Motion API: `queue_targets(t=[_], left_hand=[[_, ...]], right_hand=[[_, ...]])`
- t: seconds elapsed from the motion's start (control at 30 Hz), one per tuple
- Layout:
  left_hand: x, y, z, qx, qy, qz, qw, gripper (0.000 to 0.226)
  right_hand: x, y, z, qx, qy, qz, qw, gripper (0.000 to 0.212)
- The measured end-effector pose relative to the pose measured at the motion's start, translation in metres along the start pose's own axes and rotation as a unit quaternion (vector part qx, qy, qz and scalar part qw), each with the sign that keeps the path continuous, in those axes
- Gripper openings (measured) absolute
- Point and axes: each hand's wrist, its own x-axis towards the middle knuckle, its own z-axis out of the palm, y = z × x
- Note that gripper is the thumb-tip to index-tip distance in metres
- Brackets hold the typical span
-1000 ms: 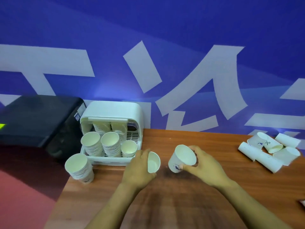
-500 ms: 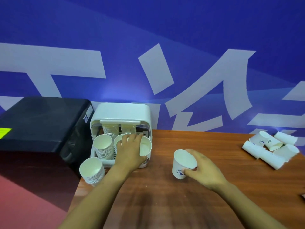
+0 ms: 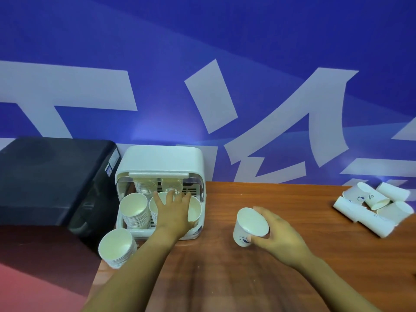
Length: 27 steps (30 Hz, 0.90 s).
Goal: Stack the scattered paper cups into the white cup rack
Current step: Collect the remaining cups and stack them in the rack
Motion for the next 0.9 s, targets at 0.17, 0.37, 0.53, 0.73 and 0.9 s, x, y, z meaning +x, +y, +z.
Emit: queue_targets(t=[0.17,0.37,0.53,0.73,0.9], left_hand=[[0.004,-0.004,0.006,-0.012,-0.026,0.012,1.000,0.089],[-0.013,-0.024,0.006,-0.094,0.030,-0.007,0.995,0.076],[-0.030,-0.038,0.000,-0.142,0.061,-0.030,0.988,0.069],[-0.037,-0.047,-0.010,-0.136,0.057,-0.038,0.988,0.064],[-0.040,-0.048,-0.008,-0.153,0.048,-0.032,0.987,0.060]], right_hand=[[0.009,0.003,0.010,0.005,-0.007,0.009,1.000,0.080],[0.031,-0.033,0.030,0.047,-0.003,-0.029,0.998,0.078],[0.060,-0.081,0.060,0.151,0.047,-0.089,0.983,0.070],[0.078,-0.089,0.094,0.068,0.004,-0.038,0.997,0.079],[0.089,-0.080,0.108,-0.065,-0.173,0.025,0.982,0.096]])
